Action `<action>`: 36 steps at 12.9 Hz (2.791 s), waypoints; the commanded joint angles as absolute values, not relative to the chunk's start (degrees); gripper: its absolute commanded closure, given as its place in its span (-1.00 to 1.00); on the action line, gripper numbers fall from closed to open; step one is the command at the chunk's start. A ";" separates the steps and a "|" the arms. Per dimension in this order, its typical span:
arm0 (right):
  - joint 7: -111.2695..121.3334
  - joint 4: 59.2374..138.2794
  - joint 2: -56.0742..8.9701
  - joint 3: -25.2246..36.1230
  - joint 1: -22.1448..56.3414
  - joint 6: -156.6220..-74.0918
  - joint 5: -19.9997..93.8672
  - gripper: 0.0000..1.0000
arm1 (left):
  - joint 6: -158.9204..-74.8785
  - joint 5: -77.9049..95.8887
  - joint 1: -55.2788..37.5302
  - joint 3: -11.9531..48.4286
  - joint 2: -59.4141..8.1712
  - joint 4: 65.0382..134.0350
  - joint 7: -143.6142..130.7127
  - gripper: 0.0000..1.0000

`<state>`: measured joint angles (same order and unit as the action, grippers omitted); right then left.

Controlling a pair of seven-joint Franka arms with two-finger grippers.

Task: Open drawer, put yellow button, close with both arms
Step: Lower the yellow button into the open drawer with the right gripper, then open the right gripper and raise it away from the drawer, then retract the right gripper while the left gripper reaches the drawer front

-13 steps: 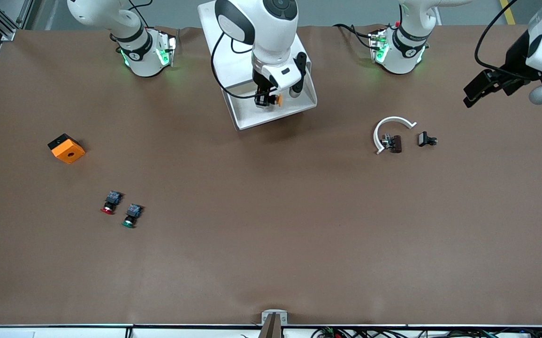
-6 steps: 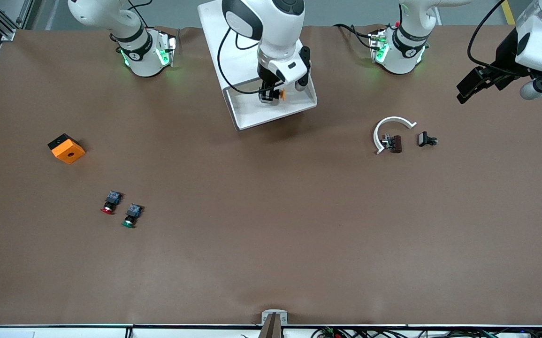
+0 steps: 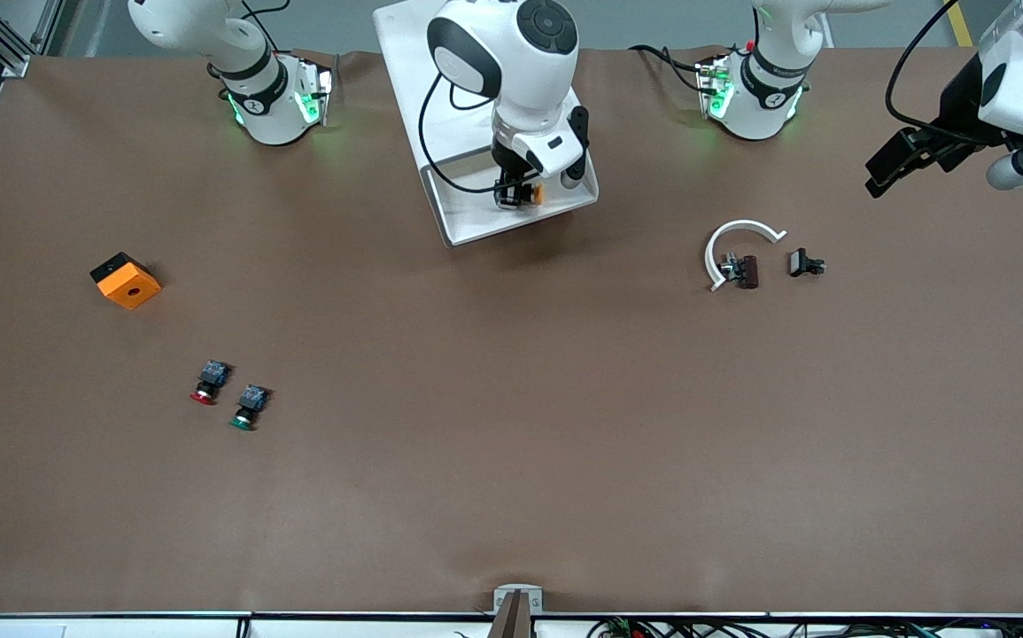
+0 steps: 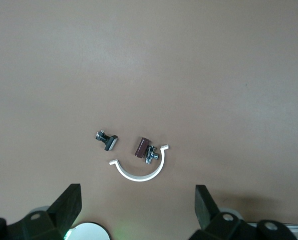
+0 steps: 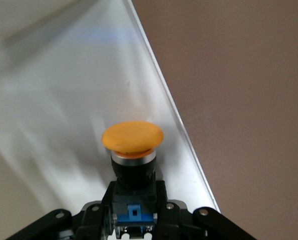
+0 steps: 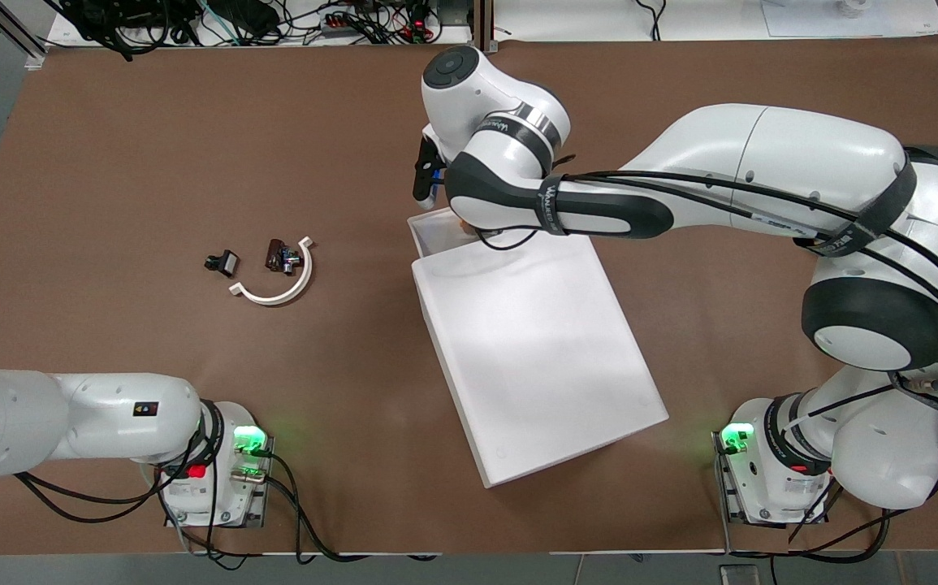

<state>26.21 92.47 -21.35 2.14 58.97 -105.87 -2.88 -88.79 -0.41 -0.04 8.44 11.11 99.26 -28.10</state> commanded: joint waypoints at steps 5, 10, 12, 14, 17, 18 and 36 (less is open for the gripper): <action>25.75 87.48 -19.95 2.55 57.58 -97.77 -3.34 -1.00 | -88.24 0.00 -0.09 8.09 10.72 98.09 -27.77 -1.00; 23.66 74.62 -18.29 2.90 52.39 -79.82 -0.18 -1.00 | -88.15 0.18 -0.18 8.52 10.72 97.82 -28.39 -1.00; 14.56 75.05 -14.35 2.73 49.32 -79.28 0.35 -1.00 | -88.24 0.26 -0.44 8.61 10.55 97.73 -28.39 -1.00; 7.58 75.59 -11.18 2.81 46.25 -79.01 0.35 -1.00 | -88.33 1.57 -0.79 8.79 9.85 97.73 -28.04 -1.00; 7.03 79.87 -6.26 2.81 40.10 -78.75 0.35 -1.00 | -91.39 2.29 -0.97 13.42 7.04 97.65 -28.21 -1.00; 7.03 82.68 -4.15 2.81 37.99 -79.10 0.35 -1.00 | -92.62 2.29 -0.97 15.45 5.38 97.65 -28.82 -1.00; 13.54 96.42 3.61 2.81 4.58 -87.88 0.18 -1.00 | -109.07 -0.88 -19.94 27.95 -26.18 88.59 -54.47 -1.00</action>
